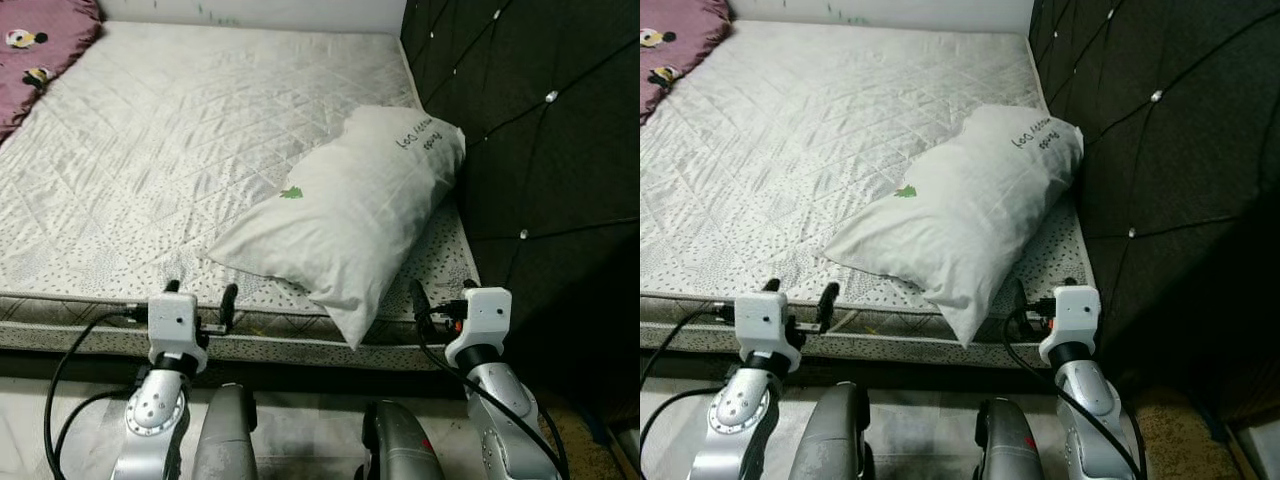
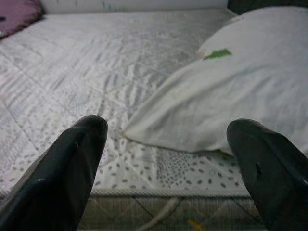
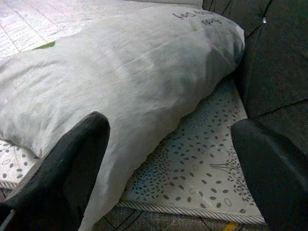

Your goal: Clean up the room

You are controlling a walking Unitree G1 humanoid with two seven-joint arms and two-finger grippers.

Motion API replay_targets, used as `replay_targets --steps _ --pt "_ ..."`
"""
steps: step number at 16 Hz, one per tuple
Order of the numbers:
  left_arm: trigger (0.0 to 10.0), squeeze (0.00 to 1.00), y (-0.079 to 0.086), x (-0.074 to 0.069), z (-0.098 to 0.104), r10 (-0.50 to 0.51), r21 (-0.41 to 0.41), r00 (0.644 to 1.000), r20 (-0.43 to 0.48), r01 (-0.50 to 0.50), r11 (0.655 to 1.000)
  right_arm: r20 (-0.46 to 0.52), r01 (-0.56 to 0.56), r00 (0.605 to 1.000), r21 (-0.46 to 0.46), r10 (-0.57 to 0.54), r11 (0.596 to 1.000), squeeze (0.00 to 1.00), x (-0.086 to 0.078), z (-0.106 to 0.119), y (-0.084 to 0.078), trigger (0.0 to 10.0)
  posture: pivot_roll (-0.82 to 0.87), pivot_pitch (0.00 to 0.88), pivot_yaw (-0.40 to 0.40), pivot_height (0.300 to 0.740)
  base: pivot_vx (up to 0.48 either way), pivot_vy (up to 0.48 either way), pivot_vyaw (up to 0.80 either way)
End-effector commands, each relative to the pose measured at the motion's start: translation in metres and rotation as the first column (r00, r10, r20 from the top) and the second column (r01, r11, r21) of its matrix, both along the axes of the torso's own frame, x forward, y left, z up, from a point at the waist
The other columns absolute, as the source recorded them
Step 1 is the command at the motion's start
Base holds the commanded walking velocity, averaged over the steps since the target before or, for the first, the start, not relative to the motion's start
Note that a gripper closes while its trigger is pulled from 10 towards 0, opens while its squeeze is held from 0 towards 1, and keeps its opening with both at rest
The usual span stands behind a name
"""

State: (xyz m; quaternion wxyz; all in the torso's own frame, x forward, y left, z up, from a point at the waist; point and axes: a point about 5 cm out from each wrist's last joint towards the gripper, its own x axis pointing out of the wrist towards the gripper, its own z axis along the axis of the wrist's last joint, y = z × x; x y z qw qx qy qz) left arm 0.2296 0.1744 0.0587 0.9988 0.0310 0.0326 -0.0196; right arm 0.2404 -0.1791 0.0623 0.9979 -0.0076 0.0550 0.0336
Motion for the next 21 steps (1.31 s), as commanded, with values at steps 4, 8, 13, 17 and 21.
replay_targets --steps 4,8,13,17,21 --pt "10.0 0.0 -0.0003 0.0033 0.0042 -0.003 -0.01 1.0 0.015 0.003 1.0 0.004 -0.017 1.0 -0.005 0.017 1.0 0.0 0.0027 0.002 0.0026 10.0 0.0 0.1 -0.019 0.629 0.0 0.0 0.0" --pt "10.0 0.0 -0.0012 0.0009 0.0021 -0.017 -0.015 1.0 0.01 0.018 1.0 0.002 -0.016 1.0 -0.009 0.016 1.0 0.0 0.0031 0.0013 0.0011 10.0 0.0 0.098 -0.023 0.629 0.129 0.0 0.0" --pt "10.0 0.0 -0.0054 0.0007 0.0023 -0.032 -0.026 0.999 0.013 0.032 0.999 -0.01 -0.018 1.0 -0.013 0.018 1.0 0.0 0.0013 -0.0012 0.0012 10.0 0.01 0.092 -0.033 0.629 0.303 0.0 0.0" --pt "10.0 0.0 -0.004 0.0002 0.0033 -0.033 -0.023 0.999 0.012 0.034 0.999 -0.018 -0.019 1.0 -0.011 0.019 1.0 0.0 0.0001 -0.0032 0.0027 10.0 0.01 0.099 -0.028 0.629 0.312 0.0 0.0" --pt "10.0 0.0 -0.0026 0.0018 0.0051 -0.025 -0.018 1.0 0.012 0.025 1.0 0.001 -0.018 1.0 -0.011 0.018 1.0 0.0 0.008 0.001 0.0028 10.0 0.01 0.1 -0.019 0.629 0.295 0.0 0.0"
